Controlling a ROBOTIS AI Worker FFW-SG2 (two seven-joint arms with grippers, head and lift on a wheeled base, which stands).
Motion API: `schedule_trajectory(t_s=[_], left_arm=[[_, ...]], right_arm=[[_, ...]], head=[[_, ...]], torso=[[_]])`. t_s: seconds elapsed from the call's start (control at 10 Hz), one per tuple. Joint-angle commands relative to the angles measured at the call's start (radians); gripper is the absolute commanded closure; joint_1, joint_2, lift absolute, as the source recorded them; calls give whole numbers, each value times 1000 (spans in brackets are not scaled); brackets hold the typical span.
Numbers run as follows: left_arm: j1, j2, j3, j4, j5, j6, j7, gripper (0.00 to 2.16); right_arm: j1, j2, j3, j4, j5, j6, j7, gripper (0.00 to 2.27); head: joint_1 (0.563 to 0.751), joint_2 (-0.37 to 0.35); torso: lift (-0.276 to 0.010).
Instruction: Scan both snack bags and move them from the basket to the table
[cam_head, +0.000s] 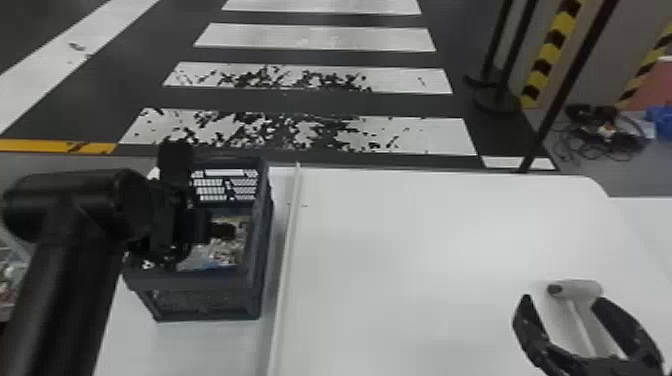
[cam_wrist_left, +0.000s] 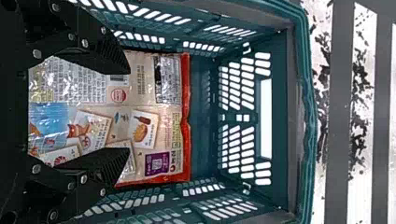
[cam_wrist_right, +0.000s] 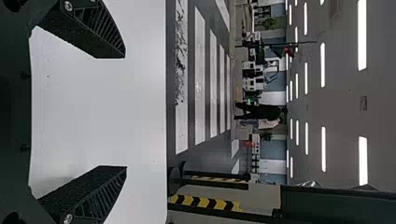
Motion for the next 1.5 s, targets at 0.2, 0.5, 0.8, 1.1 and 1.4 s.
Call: schedule_trajectory(t_s=[0.2,0.5,0.8,1.1,1.4], left_arm=[[-29,-14,4,77,-1,35,-14,451],[-31,-13,5,100,-9,50,-32,451],[-29,-14,5,180,-47,29,-49,677],[0,-17,2,217,-66,-91,-50,1409],[116,-17,-10,29,-87,-205,-43,1943]], right_arm=[[10,-2,-1,1,-2,-26,1,76],[26,-2,4,-1,-2,-69,1,76],[47,-3,2,1,-5,-118,1,76],[65,-3,-1,1,-8,-155,1,76],[84,-3,1,-4,-10,-188,1,76]], head=[[695,-11],[695,-14],[695,-8],[695,5],[695,5]], torso=[[-98],[-98],[-98],[-98],[-98]])
